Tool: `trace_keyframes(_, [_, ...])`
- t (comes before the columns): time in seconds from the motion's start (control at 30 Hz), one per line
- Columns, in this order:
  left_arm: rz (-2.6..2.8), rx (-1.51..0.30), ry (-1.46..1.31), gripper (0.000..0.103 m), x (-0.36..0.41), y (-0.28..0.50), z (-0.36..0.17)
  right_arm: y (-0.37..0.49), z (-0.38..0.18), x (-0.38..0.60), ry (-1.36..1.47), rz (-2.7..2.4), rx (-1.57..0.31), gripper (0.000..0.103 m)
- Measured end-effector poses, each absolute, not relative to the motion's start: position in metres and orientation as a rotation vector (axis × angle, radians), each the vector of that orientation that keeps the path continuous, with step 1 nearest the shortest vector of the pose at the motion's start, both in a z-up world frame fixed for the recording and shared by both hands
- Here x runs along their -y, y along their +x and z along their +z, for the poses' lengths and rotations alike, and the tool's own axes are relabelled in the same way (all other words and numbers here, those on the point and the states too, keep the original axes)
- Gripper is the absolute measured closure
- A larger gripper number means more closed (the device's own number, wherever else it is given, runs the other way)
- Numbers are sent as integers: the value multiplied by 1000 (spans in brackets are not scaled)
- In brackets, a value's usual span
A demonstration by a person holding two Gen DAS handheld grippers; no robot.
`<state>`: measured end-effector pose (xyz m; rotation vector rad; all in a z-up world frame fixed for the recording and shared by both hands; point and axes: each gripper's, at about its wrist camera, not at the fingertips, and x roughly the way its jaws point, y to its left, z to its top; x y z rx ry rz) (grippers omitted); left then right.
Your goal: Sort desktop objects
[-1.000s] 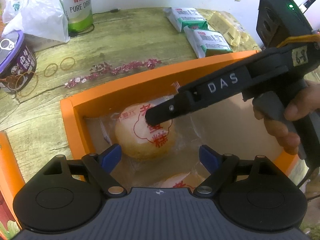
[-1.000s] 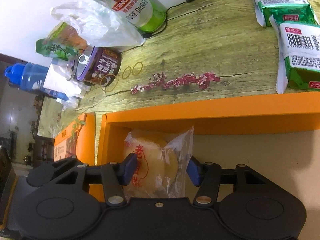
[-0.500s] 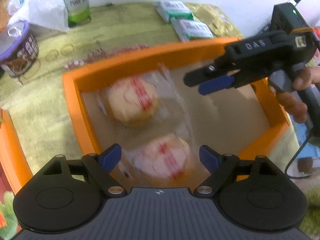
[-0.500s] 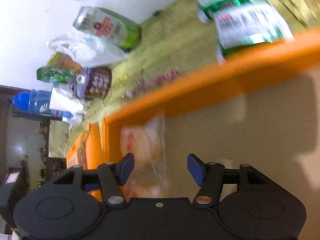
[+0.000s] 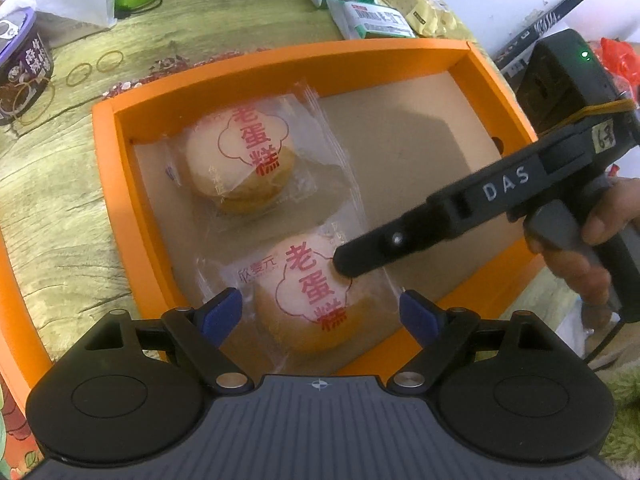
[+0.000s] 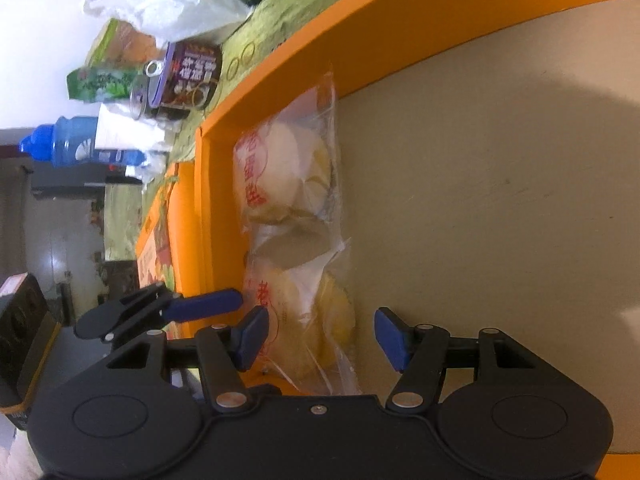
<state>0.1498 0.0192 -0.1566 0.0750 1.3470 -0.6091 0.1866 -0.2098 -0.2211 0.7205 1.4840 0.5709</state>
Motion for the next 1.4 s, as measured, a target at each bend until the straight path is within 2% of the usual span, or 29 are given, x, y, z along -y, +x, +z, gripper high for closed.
trace_keyframes(0.1, [-607,-1345,72,16,-20,149,-156,184,-222,207,725,589,-1501,45])
trace_keyframes(0.17, [-606,-1346,68,15,-20,149,-157,182,-222,207,725,599,-1507,53])
trace_keyframes(0.5, [-611,-1345,76,15,-18,148,-153,176,-219,205,712,639,-1517,53])
trace_keyframes(0.57, [-610,-1345,81,15,-18,147,-152,175,-220,205,718,642,-1516,58])
trace_keyframes(1.1, [-602,-1322,115,15,-15,143,-134,181,-210,242,745,548,-1430,58])
trace_keyframes(1.4, [-611,-1238,126,15,11,163,-113,183,-176,272,657,503,-1301,57])
